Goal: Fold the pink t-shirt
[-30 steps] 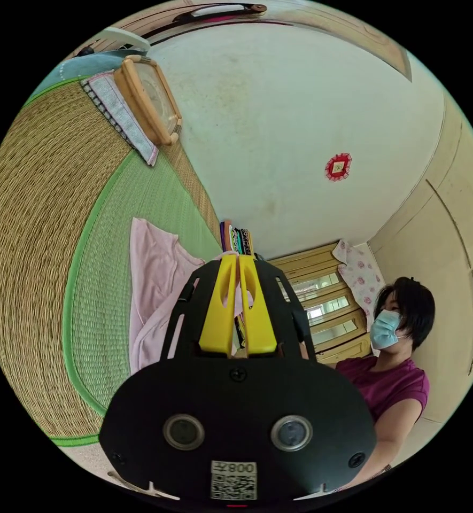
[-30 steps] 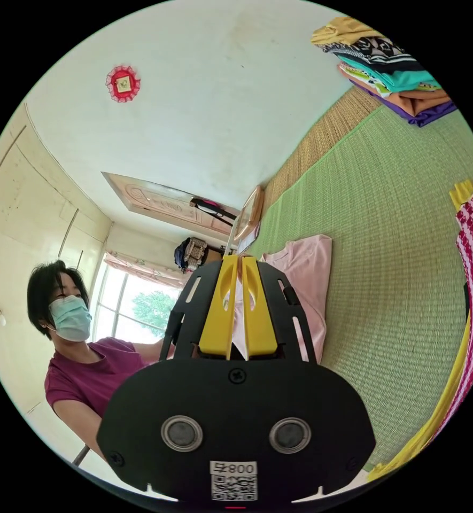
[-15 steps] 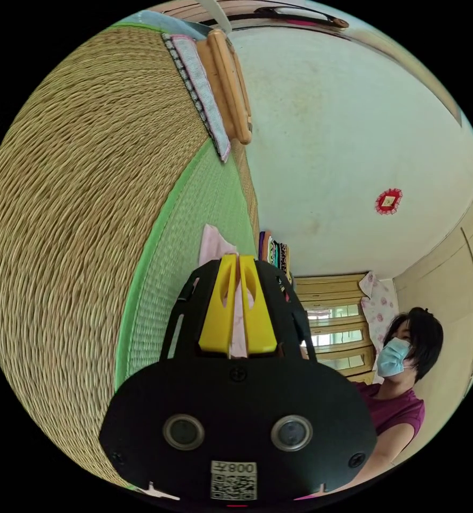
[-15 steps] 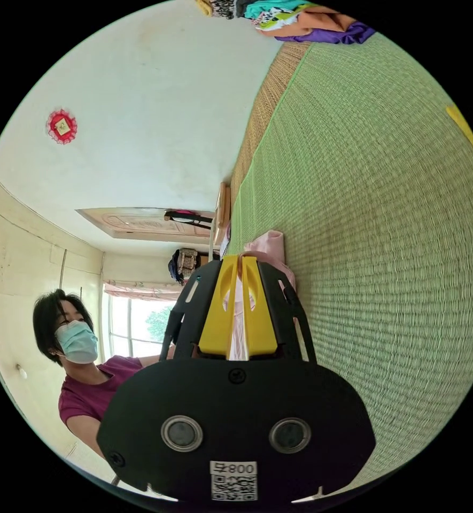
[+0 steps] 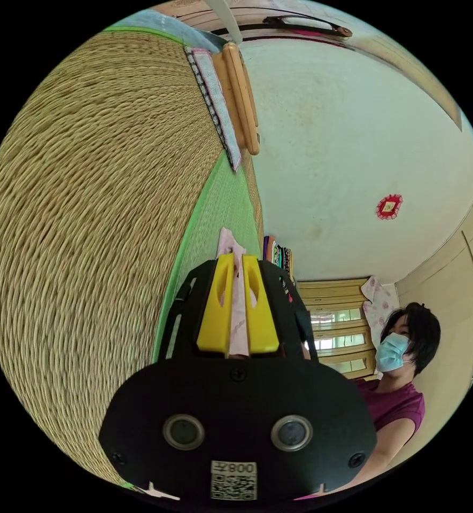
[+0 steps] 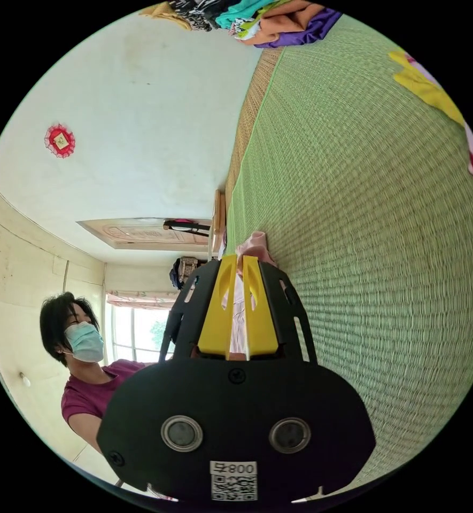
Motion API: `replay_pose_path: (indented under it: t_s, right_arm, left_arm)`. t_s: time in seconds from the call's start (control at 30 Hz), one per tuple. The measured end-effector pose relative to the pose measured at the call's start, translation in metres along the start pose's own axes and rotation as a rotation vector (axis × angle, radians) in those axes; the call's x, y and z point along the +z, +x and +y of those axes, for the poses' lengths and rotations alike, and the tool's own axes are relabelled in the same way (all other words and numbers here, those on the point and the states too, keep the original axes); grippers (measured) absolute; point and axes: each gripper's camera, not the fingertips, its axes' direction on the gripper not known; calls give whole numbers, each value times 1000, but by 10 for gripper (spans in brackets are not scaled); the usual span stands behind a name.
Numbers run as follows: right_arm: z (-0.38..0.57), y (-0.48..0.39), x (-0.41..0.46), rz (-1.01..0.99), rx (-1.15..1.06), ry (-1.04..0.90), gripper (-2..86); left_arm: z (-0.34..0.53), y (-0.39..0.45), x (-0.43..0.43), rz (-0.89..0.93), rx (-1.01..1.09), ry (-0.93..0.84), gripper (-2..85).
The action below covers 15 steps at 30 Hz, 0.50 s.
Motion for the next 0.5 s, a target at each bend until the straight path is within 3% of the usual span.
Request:
replay_pose_path:
  t_s: [0.23,0.5]
  right_arm:
    - [23,-13,12,46,-30,20,33]
    - [51,-47,46,194,-107,-15,60]
  left_arm:
    - [12,20,36,-212,118,-165,64]
    - [4,28,60,-216,158,-188,17]
